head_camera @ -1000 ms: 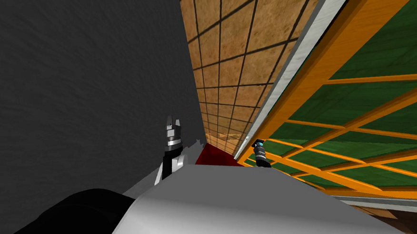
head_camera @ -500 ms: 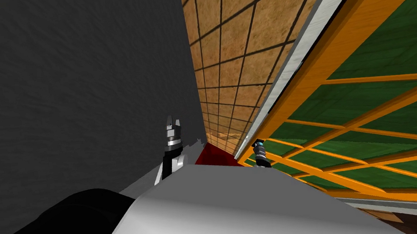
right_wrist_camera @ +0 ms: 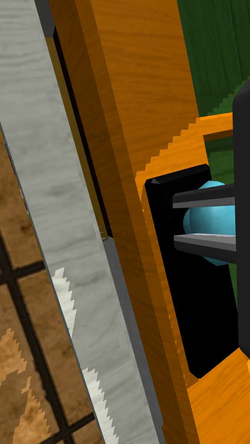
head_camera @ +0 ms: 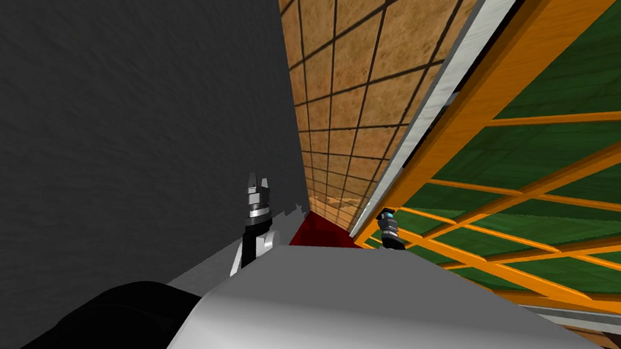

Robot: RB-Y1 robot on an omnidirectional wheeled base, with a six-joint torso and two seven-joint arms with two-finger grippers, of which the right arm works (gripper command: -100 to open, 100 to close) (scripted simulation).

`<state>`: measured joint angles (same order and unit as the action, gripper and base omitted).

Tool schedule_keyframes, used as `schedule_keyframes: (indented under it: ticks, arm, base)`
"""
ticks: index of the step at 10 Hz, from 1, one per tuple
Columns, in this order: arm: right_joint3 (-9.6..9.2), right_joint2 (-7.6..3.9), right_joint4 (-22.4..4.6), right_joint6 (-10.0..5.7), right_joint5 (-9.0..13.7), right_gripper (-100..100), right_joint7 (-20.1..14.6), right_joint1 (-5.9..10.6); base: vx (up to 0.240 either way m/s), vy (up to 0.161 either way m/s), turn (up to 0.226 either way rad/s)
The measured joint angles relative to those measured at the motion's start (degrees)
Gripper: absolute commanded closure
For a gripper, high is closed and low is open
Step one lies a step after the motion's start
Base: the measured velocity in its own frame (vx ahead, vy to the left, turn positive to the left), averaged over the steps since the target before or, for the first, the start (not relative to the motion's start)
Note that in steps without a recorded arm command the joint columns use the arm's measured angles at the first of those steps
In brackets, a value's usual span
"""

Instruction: Pull the door open

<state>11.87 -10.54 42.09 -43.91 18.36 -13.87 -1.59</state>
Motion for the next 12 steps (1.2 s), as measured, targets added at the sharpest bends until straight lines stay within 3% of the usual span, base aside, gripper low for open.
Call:
schedule_keyframes:
  ticks: [1,3,5,6,8,9,12]
  arm:
    - [-0.36,-0.45,-1.5,-0.95,0.4,100,-1.7,0.75]
    - [-0.7,0.34,5.3,1.81,1.1,100,-2.9,-3.2]
    - [-1.13,-0.41,2.8,0.8,1.6,100,-4.8,-1.75]
    - [-1.03,-0.23,2.4,0.58,1.6,100,-4.7,-1.51]
    - [-1.62,-0.84,2.1,0.28,3.1,100,-7.1,-1.37]
    - [-1.77,-0.51,3.5,0.52,3.5,100,-8.0,-2.03]
    - [-2.57,-1.41,-0.4,-1.94,4.0,100,-11.2,-0.62]
  base:
    - [-0.018,0.004,-0.01]
    - [-0.034,-0.009,0.061]
    - [-0.005,-0.005,0.003]
    - [-0.025,-0.012,0.081]
    - [-0.059,-0.016,0.089]
    - [-0.02,-0.006,0.007]
    - [-0.02,-0.007,0.045]
